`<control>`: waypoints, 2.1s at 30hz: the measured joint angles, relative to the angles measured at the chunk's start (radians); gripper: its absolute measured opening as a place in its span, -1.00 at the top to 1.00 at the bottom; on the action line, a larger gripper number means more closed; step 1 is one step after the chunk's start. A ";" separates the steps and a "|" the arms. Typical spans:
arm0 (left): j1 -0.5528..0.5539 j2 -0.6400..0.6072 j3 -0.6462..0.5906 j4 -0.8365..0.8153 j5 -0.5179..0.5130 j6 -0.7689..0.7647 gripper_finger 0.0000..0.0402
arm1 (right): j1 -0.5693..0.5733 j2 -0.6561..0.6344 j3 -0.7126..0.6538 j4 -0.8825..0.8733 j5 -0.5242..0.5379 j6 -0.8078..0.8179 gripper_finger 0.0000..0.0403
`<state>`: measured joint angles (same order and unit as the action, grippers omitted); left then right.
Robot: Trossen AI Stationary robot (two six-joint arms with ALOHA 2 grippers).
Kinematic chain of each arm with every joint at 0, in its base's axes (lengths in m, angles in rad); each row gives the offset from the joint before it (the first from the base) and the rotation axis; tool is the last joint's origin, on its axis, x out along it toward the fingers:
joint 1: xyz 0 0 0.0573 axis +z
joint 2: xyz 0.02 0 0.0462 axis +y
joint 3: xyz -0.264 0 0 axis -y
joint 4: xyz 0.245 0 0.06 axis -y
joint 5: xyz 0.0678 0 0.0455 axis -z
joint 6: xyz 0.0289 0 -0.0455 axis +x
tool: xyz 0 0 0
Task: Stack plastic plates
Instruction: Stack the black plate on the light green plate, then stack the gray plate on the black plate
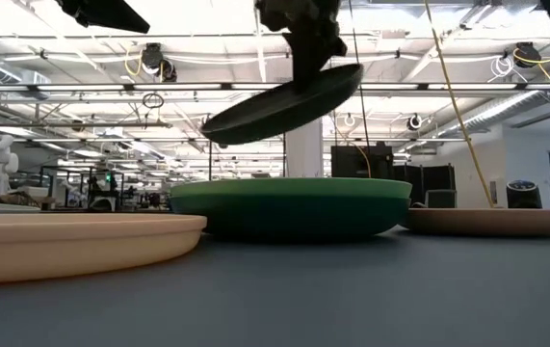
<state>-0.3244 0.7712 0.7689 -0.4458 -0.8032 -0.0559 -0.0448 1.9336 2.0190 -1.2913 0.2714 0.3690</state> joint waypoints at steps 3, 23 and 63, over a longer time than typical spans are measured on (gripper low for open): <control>-0.006 0.000 0.000 0.000 0.000 -0.002 0.77 | -0.002 -0.113 -0.193 0.164 0.016 0.005 0.98; -0.007 0.000 0.000 0.006 0.000 -0.002 0.77 | -0.026 -0.463 -1.132 1.126 -0.068 0.353 0.98; -0.007 0.000 0.000 0.015 0.000 -0.029 0.77 | -0.011 -0.463 -1.136 1.116 -0.090 0.336 0.13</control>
<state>-0.3317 0.7712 0.7685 -0.4304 -0.8033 -0.0852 -0.0562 1.4704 0.8833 -0.1757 0.1818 0.7053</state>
